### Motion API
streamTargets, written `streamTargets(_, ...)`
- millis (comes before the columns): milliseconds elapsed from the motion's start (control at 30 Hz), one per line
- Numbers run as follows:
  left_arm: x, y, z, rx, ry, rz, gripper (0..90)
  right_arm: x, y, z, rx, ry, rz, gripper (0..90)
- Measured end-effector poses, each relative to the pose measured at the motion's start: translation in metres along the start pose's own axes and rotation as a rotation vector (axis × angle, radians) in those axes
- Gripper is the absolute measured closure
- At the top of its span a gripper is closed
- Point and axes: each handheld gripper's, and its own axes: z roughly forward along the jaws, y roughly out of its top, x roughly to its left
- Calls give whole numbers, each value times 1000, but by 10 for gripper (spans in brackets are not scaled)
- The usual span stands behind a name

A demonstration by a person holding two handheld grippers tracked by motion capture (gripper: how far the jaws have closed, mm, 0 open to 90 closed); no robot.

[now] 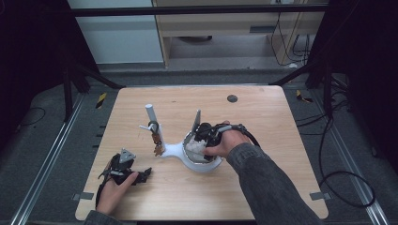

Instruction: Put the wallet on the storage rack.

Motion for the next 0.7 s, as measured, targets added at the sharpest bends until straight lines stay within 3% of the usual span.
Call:
streamTargets(400,0,0,0,0,0,0,3,2,3,2,-6,3,0,281)
streamTargets(467,0,0,0,0,0,0,3,2,5,1,-28,1,14,195)
streamTargets(600,0,0,0,2,-1,2,4,2,6,-5,-73,3,27,187)
streamTargets(700,0,0,0,2,-1,2,3,3,6,-6,-69,1,32,188)
